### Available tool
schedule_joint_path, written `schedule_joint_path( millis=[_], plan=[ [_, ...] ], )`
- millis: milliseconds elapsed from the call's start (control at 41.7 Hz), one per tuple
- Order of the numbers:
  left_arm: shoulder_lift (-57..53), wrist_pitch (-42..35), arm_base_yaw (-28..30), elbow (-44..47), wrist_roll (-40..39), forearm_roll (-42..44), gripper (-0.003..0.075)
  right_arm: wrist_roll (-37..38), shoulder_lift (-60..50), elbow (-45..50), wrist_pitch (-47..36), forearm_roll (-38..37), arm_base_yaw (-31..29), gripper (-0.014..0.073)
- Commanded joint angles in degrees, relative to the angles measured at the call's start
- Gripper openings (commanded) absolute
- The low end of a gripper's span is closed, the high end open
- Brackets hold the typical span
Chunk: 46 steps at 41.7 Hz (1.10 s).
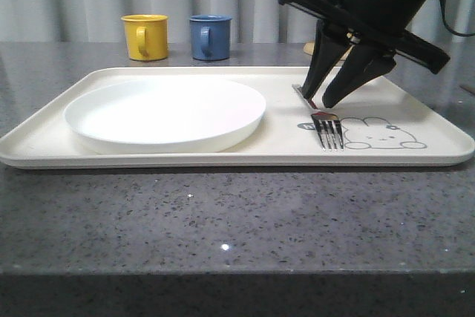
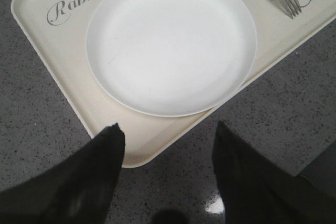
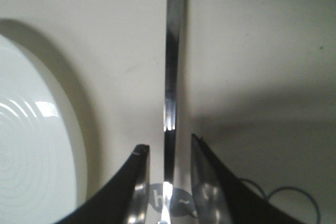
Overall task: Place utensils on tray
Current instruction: 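Lower the fork onto the tray beside the plate and release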
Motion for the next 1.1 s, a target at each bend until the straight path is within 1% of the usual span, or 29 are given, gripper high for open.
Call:
schedule_joint_path(
  millis=[0, 96, 144, 288, 384, 455, 623, 743, 863, 1079],
  plan=[
    [-0.6, -3.9, -0.3, -1.5, -0.5, 0.0, 0.0388, -1.7, -4.4, -2.4, -1.9, -0.8, -0.1, 0.0240],
    [-0.6, -3.8, -0.3, -1.5, -0.5, 0.0, 0.0388, -4.0, -7.8, -2.4, -0.9, -6.0, -0.1, 0.0240],
    [-0.6, -3.6, -0.3, -1.5, -0.5, 0.0, 0.0388, -4.3, -9.9, -2.4, 0.3, -10.0, -0.3, 0.0238],
    [-0.6, -3.4, -0.3, -1.5, -0.5, 0.0, 0.0388, -4.3, -14.9, -2.4, 8.2, -22.7, -0.3, 0.0235],
    [-0.6, -3.4, -0.3, -1.5, -0.5, 0.0, 0.0388, -4.3, -15.8, -2.3, 13.9, -27.7, -2.4, 0.0235],
    [-0.6, -3.4, -0.3, -1.5, -0.5, 0.0, 0.0388, -4.3, -15.8, -2.3, 16.7, -28.3, -5.7, 0.0235],
    [-0.6, -3.4, -0.3, -1.5, -0.5, 0.0, 0.0388, -4.4, -14.9, -2.0, 19.8, -28.3, -14.6, 0.0235],
    [-0.6, -3.4, -0.3, -1.5, -0.5, 0.0, 0.0388, -6.2, -12.5, -2.0, 22.8, -27.6, -18.6, 0.0235],
    [-0.6, -3.4, -0.3, -1.5, -0.5, 0.0, 0.0388, -7.4, -9.7, -2.0, 24.5, -27.0, -19.8, 0.0235],
    [-0.6, -3.4, -0.3, -1.5, -0.5, 0.0, 0.0388, -7.4, -5.8, -2.0, 23.1, -26.8, -19.8, 0.0235]
  ],
)
